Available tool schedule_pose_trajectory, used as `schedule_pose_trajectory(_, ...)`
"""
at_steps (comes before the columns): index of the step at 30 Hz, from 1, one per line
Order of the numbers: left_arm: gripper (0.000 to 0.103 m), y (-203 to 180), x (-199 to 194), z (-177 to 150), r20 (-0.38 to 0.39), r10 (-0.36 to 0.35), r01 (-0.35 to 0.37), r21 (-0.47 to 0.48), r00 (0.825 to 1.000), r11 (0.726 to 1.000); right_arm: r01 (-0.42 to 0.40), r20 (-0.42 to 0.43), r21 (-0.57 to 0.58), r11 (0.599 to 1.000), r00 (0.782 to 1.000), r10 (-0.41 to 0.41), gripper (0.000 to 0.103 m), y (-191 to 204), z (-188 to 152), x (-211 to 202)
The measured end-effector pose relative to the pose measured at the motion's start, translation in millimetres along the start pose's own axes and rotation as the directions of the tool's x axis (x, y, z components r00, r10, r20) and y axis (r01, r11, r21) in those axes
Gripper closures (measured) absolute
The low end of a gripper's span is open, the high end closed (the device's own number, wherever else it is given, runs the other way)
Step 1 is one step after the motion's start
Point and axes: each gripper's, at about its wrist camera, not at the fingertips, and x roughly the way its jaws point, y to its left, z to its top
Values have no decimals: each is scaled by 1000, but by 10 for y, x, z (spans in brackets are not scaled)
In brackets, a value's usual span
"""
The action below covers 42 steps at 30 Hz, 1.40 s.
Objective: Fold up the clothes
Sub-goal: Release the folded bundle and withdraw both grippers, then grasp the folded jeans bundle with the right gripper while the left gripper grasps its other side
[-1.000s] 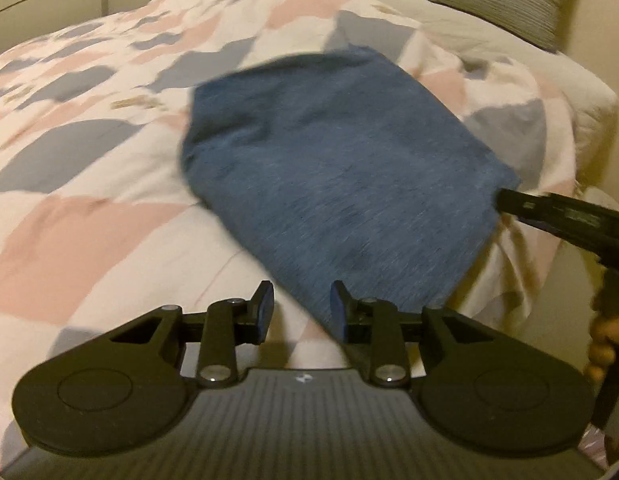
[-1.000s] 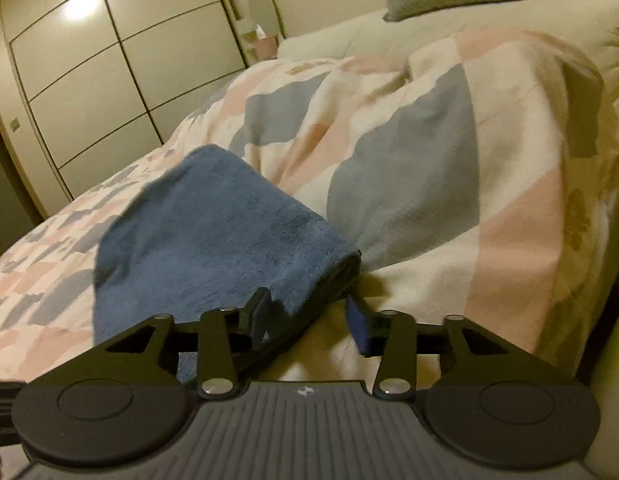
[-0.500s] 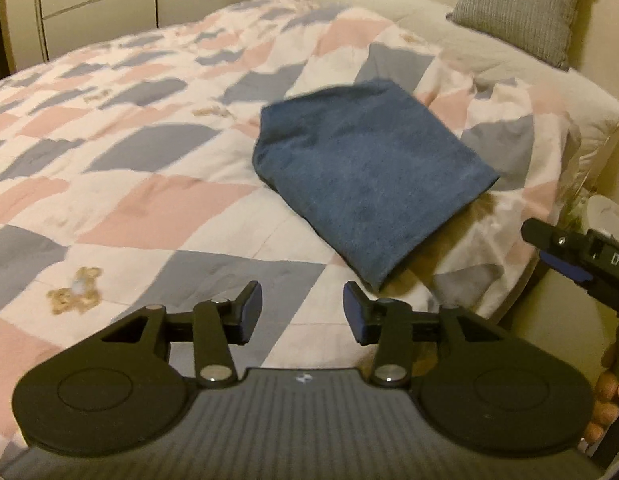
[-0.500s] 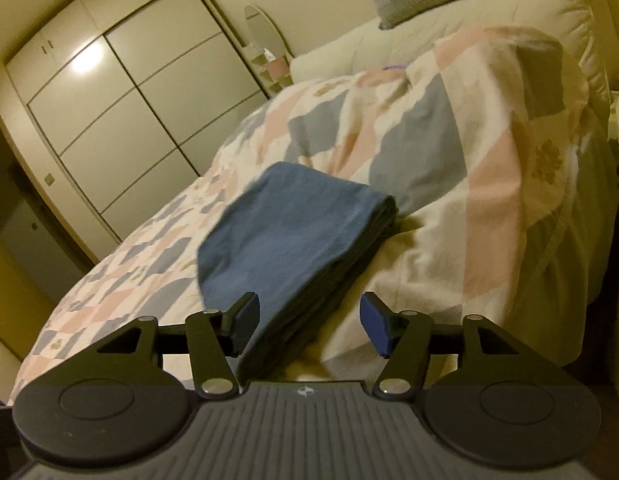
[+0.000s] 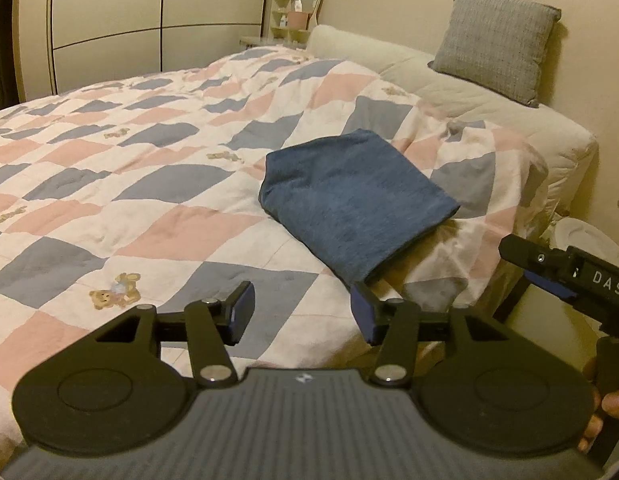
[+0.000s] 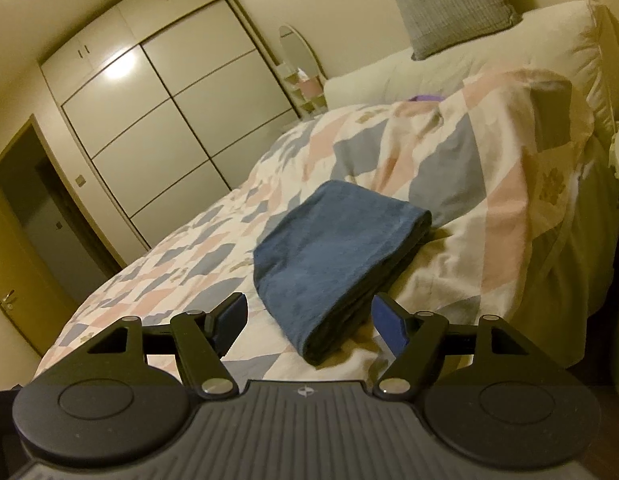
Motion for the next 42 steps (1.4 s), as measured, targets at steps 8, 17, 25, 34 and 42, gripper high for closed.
schedule_pose_trajectory(8, 51, -18, -197, -128, 30, -26, 25, 17, 999, 1000, 5, 21, -17, 1000, 1000, -5, 25, 86, -79, -271)
schedule_pose_trajectory(17, 51, 47, -102, -218, -2, -38, 38, 14, 999, 999, 17, 0, 13, 1000, 1000, -17, 23, -42, -166, -270)
schedule_pose_trajectory(25, 50, 179, 297, -238, -74, -37, 37, -9, 997, 999, -79, -50, 141, 987, 995, 87, 23, -295, -244, 92)
schedule_pose_trajectory(34, 50, 418, 1099, -77, -159, -76, 74, -18, 984, 997, -200, 1, 554, 808, 971, 240, 21, -959, -336, 955)
schedule_pose_trajectory(42, 50, 497, 1920, 459, -147, -168, 174, 27, 975, 984, -168, 12, 609, 775, 979, 202, 21, -1175, -271, 1691)
